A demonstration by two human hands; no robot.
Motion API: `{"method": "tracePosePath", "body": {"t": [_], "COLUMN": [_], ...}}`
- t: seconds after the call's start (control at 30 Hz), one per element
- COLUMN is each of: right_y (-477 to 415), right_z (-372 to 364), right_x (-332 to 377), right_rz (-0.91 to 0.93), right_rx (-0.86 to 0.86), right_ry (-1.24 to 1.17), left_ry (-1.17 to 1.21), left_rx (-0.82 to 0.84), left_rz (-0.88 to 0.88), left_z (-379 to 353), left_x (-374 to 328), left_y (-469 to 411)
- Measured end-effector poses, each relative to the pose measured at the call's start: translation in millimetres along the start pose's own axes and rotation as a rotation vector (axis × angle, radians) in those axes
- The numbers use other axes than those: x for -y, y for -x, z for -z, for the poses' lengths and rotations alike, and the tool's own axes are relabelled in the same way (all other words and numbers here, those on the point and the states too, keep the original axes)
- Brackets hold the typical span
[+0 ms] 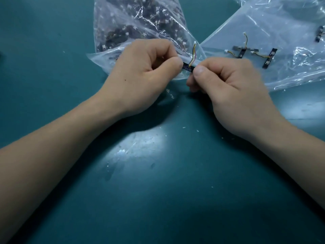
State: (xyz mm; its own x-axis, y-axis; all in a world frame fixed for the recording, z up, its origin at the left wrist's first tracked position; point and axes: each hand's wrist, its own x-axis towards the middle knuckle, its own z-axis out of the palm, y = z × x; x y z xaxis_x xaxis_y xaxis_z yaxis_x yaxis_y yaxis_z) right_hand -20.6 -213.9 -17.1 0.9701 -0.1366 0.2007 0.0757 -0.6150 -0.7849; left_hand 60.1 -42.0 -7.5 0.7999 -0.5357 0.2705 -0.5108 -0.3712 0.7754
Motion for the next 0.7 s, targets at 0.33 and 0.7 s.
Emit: {"method": "tracePosePath", "body": {"t": [0.33, 0.7], "right_y": [-4.9, -4.1], "right_z": [22.8, 23.4], "right_x": [-14.2, -14.5], "right_rz": [0.099, 0.135], "right_rx": [0.148, 0.177], "right_ry": [0.161, 0.135], "left_ry": [-0.173, -0.240], "left_rx": [0.058, 0.115], "left_rz": [-0.033, -0.041], "left_z": [-4.5, -5.1], "left_x": [-0.1, -6.2], "left_y": [8.4, 10.6]}}
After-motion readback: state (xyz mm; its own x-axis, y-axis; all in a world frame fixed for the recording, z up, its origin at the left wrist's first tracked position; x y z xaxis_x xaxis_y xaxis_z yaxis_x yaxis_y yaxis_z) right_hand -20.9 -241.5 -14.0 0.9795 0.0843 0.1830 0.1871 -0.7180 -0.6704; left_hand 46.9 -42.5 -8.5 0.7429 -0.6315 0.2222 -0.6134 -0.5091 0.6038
